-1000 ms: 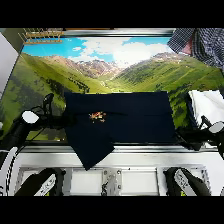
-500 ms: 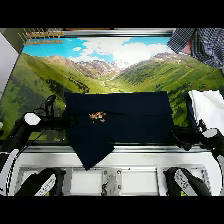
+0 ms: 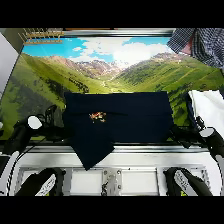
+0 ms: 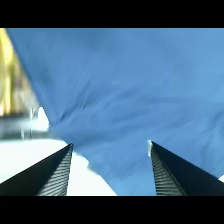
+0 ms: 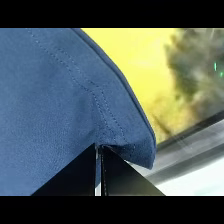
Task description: Fold the clothes and pants, and hang the long-sleeved shirts on hangers.
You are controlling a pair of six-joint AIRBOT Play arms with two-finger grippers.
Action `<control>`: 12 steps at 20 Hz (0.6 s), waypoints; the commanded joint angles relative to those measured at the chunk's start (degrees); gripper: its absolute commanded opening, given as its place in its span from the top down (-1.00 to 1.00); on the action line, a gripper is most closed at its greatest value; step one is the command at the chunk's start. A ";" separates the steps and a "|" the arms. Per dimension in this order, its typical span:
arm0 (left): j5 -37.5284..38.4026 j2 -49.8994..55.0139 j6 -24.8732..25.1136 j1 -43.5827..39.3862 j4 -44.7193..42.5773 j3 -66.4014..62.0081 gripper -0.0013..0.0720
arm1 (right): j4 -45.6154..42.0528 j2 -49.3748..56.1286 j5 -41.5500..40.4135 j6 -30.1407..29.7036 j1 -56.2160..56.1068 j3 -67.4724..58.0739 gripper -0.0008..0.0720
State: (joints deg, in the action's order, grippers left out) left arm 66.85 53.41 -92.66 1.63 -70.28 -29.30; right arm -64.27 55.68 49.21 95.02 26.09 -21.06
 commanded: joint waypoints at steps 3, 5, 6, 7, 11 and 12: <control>1.92 -2.73 -5.70 0.00 -0.66 8.28 -0.39 | 0.07 -0.07 0.28 -0.76 -0.15 -0.07 0.93; 1.03 -2.69 -5.68 0.00 1.38 9.66 -0.39 | 0.07 -0.07 0.28 -0.76 -0.15 -0.07 0.93; 0.26 -2.69 -5.49 -0.04 2.51 10.36 -0.39 | 0.07 -0.07 0.28 -0.76 -0.15 -0.07 0.93; -0.70 -2.69 -5.40 -0.04 3.48 10.97 -0.39 | 0.07 -0.07 0.28 -0.76 -0.15 -0.07 0.93; -4.28 -2.69 -3.67 -0.24 9.05 12.35 -0.39 | 0.07 -0.07 0.28 -0.76 -0.15 -0.07 0.94; -4.46 -2.49 -3.67 -0.76 8.74 12.33 -0.39 | 0.09 -0.07 0.28 -0.74 -0.15 -0.07 0.93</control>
State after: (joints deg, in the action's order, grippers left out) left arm 64.40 50.83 -97.12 1.37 -64.20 -17.80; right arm -64.20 55.68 49.45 94.28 25.98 -21.08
